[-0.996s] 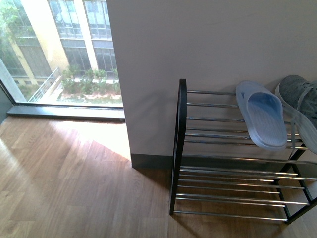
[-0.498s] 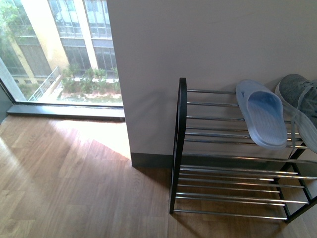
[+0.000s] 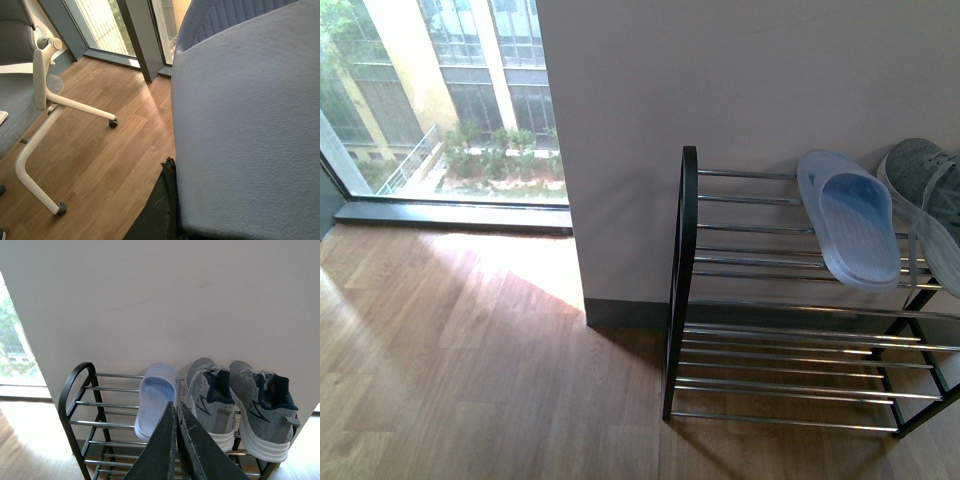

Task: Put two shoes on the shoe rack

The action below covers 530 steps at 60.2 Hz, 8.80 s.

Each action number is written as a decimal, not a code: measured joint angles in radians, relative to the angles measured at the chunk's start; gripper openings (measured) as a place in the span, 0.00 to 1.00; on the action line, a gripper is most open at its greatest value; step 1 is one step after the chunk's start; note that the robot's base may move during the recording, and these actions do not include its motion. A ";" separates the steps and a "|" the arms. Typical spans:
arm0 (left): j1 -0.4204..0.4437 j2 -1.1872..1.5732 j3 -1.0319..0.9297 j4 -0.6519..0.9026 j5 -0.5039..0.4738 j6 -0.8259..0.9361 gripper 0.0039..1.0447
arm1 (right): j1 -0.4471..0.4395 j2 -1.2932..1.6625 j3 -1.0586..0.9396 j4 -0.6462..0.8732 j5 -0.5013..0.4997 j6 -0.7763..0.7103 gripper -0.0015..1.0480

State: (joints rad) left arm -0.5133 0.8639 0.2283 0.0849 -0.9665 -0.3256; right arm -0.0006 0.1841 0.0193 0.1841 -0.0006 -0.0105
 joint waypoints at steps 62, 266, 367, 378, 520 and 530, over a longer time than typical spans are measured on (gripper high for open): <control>-0.006 0.134 0.084 0.214 0.410 -0.050 0.02 | 0.000 -0.180 0.000 -0.184 0.007 0.003 0.91; 0.509 -0.286 -0.214 0.480 0.966 0.317 0.01 | 0.000 -0.180 0.000 -0.185 0.003 0.003 0.91; 0.510 -0.848 -0.214 -0.085 0.965 0.317 0.53 | 0.000 -0.180 0.000 -0.185 0.003 0.003 0.91; 0.510 -0.848 -0.214 -0.085 0.964 0.317 0.90 | 0.000 -0.179 0.000 -0.184 0.000 0.003 0.91; 0.510 -0.848 -0.214 -0.085 0.965 0.322 0.91 | 0.000 -0.181 0.000 -0.185 0.002 0.008 0.91; 0.510 -0.848 -0.214 -0.085 0.966 0.321 0.91 | 0.000 -0.181 0.000 -0.185 0.003 0.008 0.91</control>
State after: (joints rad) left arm -0.0032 0.0154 0.0139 -0.0002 -0.0002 -0.0044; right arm -0.0002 0.0029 0.0196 -0.0013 0.0025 -0.0029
